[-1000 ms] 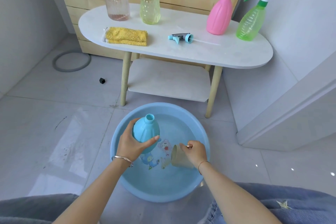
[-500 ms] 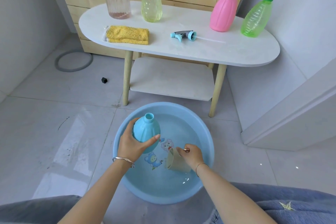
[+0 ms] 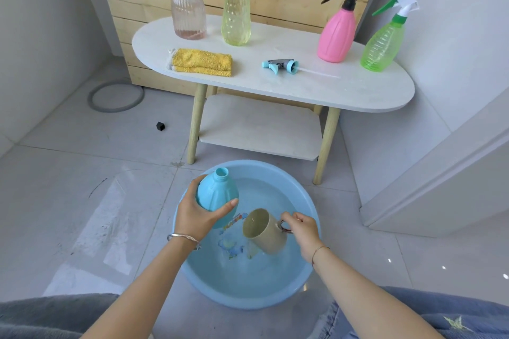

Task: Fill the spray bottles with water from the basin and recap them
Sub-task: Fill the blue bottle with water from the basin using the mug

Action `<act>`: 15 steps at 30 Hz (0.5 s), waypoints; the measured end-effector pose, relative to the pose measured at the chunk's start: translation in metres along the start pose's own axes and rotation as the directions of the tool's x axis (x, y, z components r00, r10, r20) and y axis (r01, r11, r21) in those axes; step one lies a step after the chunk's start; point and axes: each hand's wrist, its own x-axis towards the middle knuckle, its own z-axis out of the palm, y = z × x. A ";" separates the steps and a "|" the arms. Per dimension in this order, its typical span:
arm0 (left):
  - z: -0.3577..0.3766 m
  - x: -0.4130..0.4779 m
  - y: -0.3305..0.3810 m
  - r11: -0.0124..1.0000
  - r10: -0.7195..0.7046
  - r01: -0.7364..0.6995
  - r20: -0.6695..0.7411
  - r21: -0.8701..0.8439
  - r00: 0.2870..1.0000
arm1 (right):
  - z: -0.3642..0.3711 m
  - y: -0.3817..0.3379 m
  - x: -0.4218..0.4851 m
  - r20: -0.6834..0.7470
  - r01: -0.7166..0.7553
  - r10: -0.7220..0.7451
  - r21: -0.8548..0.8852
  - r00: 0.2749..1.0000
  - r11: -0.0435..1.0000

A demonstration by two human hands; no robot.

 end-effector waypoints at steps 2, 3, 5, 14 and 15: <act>-0.002 -0.001 0.004 1.000 0.011 -0.011 -0.006 -0.003 1.000 | -0.007 -0.017 -0.004 0.013 0.013 -0.014 0.063 1.000 0.998; -0.003 -0.002 0.007 1.000 0.015 -0.015 -0.010 -0.005 1.000 | -0.012 -0.027 -0.007 0.015 0.017 -0.019 0.083 1.000 0.996; -0.003 -0.003 0.010 1.000 0.021 -0.021 -0.013 -0.006 1.000 | -0.020 -0.047 -0.010 0.012 0.032 -0.034 0.128 0.999 0.991; 0.003 -0.010 0.022 0.997 0.082 -0.082 0.047 -0.010 0.995 | -0.061 -0.141 -0.035 0.050 0.206 -0.238 0.347 0.970 0.915; 0.004 -0.011 0.023 0.996 0.091 -0.090 0.058 -0.006 0.994 | -0.064 -0.150 -0.040 0.050 0.226 -0.259 0.345 0.965 0.911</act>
